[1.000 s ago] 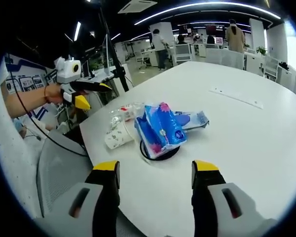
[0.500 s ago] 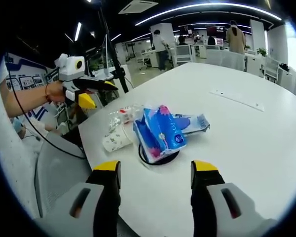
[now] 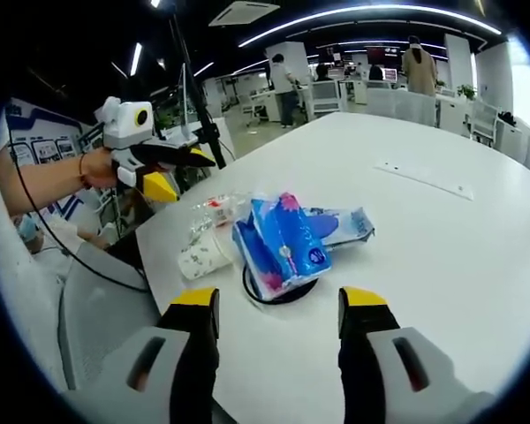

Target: Arrange the tabletop items into an orderly group along one side of the table until the central work area is clear of visible clutter.

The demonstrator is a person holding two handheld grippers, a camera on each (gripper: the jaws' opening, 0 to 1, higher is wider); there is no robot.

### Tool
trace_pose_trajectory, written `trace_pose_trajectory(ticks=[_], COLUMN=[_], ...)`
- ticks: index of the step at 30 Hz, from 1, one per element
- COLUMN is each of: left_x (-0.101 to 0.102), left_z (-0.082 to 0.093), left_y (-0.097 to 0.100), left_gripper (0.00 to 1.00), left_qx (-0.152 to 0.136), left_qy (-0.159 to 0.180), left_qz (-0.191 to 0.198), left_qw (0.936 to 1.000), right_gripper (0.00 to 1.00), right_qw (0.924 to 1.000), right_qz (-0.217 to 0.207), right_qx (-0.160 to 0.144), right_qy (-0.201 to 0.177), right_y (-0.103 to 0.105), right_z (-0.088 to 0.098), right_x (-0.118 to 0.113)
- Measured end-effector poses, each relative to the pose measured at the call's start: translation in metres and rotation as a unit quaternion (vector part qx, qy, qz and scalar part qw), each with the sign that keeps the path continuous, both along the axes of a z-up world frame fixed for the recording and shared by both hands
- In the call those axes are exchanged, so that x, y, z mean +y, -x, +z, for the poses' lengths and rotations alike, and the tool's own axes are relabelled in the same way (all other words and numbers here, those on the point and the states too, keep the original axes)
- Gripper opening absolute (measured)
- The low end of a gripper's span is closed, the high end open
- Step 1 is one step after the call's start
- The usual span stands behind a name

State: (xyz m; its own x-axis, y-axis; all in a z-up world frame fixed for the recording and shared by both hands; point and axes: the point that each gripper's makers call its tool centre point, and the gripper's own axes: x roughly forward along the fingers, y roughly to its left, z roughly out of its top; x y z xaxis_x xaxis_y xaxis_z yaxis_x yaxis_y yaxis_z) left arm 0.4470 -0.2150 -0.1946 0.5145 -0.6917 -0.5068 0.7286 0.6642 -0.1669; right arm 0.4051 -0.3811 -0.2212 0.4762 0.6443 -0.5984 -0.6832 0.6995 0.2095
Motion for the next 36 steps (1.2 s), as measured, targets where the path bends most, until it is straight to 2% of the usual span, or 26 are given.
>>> trace_pose_trajectory(ticks=[19,36], left_x=[-0.011,-0.019], left_z=[-0.015,-0.035], left_y=[-0.011,-0.022], left_gripper=[0.66,0.58], left_qx=[0.005,0.009], left_qy=[-0.007,-0.027], left_qz=[-0.009,-0.018], left_qw=[0.9999,0.9994], right_gripper=[0.50,0.44], right_qw=[0.9999,0.9991], right_qz=[-0.007,-0.032], right_qx=[0.008,0.026], right_qy=[0.001,0.009], right_y=[-0.013,-0.023], right_z=[-0.011,-0.031], right_x=[0.011,0.012])
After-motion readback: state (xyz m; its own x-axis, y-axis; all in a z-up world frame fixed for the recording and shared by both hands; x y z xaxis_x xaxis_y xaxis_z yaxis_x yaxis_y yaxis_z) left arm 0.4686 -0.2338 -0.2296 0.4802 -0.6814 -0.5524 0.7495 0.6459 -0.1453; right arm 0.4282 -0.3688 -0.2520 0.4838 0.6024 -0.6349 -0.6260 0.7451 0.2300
